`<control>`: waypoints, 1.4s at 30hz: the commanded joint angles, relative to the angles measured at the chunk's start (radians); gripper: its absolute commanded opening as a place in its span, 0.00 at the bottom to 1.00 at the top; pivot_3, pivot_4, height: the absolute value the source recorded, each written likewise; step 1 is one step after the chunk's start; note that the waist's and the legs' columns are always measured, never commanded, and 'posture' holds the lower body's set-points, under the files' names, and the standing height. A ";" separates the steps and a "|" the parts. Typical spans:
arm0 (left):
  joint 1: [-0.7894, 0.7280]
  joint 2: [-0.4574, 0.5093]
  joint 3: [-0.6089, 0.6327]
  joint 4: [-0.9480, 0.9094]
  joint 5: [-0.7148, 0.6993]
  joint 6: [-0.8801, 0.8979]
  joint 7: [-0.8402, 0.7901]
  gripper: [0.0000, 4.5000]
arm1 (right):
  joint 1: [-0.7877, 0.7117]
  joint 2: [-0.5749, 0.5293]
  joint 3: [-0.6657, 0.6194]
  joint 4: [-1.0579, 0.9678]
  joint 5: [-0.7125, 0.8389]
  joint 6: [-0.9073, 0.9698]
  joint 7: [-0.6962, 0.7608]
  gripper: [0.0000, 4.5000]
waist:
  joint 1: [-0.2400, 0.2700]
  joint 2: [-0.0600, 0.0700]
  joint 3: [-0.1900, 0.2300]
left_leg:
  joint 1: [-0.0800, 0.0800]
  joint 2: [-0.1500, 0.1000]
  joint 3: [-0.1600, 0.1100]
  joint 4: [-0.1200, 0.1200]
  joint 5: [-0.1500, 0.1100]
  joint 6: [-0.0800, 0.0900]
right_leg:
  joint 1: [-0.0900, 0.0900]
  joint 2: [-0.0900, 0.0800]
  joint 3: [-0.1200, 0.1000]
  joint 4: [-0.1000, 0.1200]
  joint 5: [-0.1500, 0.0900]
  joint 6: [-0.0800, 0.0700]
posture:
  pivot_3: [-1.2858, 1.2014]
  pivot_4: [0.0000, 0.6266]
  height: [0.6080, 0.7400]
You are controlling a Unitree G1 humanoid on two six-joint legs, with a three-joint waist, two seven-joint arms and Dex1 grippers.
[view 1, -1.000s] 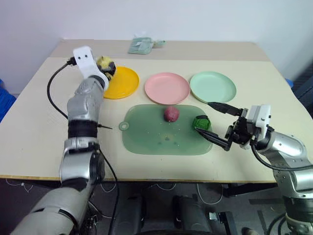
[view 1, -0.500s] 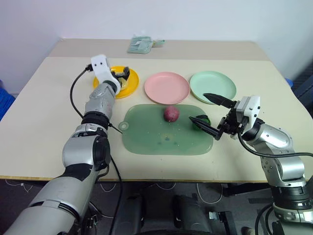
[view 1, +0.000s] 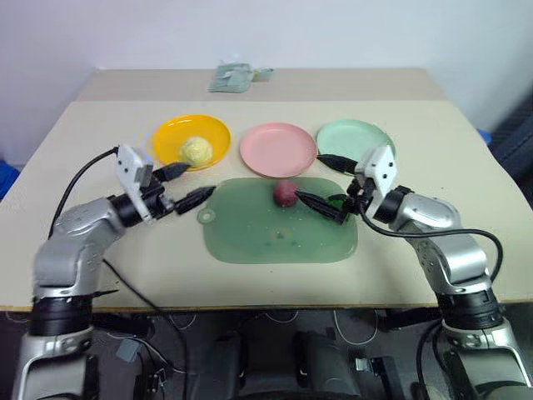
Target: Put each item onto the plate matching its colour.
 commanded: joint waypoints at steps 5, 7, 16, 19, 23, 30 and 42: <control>0.153 0.139 0.066 -0.118 -0.059 -0.073 -0.235 1.00 | -0.125 0.049 0.096 0.198 -0.086 -0.041 0.082 1.00 | -0.001 0.001 0.001 | -0.001 0.000 0.000 -0.002 0.000 0.000 | -0.001 -0.001 0.000 -0.001 0.000 -0.001 | 0.52 0.24 1.00; 0.173 0.141 0.078 -0.146 -0.066 -0.069 -0.231 1.00 | -0.147 0.051 0.108 0.242 -0.111 -0.054 0.094 1.00 | 0.000 0.001 0.001 | -0.002 0.000 0.000 -0.002 0.000 0.000 | -0.002 -0.001 0.000 -0.001 0.000 -0.001 | 0.52 0.24 1.00; 0.260 0.130 0.141 -0.275 -0.106 -0.040 -0.155 1.00 | -0.252 0.083 0.149 0.457 -0.234 -0.118 0.097 1.00 | -0.022 0.002 0.001 | -0.002 0.000 0.000 -0.004 0.000 0.000 | -0.003 -0.001 0.000 0.000 0.000 -0.001 | 0.52 0.24 1.00; 0.276 0.118 0.152 -0.305 -0.112 -0.043 -0.116 1.00 | -0.271 0.093 0.171 0.503 -0.280 -0.133 0.095 1.00 | -0.022 0.002 0.001 | -0.002 0.000 0.000 -0.004 0.000 0.000 | -0.003 -0.001 0.000 0.000 0.000 -0.001 | 0.52 0.24 1.00; 0.299 0.107 0.159 -0.328 -0.112 -0.047 -0.089 1.00 | -0.283 0.110 0.180 0.525 -0.307 -0.133 0.101 1.00 | -0.022 0.002 0.001 | -0.002 0.000 0.000 -0.003 0.000 0.000 | -0.003 0.000 0.000 0.000 0.000 -0.001 | 0.52 0.24 1.00; 0.337 0.090 0.173 -0.353 -0.112 -0.052 -0.048 1.00 | -0.303 0.126 0.161 0.522 -0.308 -0.118 0.116 0.53 | -0.020 0.002 0.001 | -0.002 0.000 0.000 -0.003 0.000 0.000 | -0.003 0.000 -0.001 0.000 0.000 0.000 | 0.52 0.24 1.00; 0.330 0.057 0.174 -0.375 -0.124 -0.051 0.015 1.00 | -0.515 0.209 0.026 0.620 -0.237 -0.113 0.018 0.53 | -0.026 0.006 0.004 | -0.002 0.000 0.000 -0.003 0.000 0.000 | -0.004 0.001 0.000 0.001 0.000 0.000 | 0.52 0.24 1.00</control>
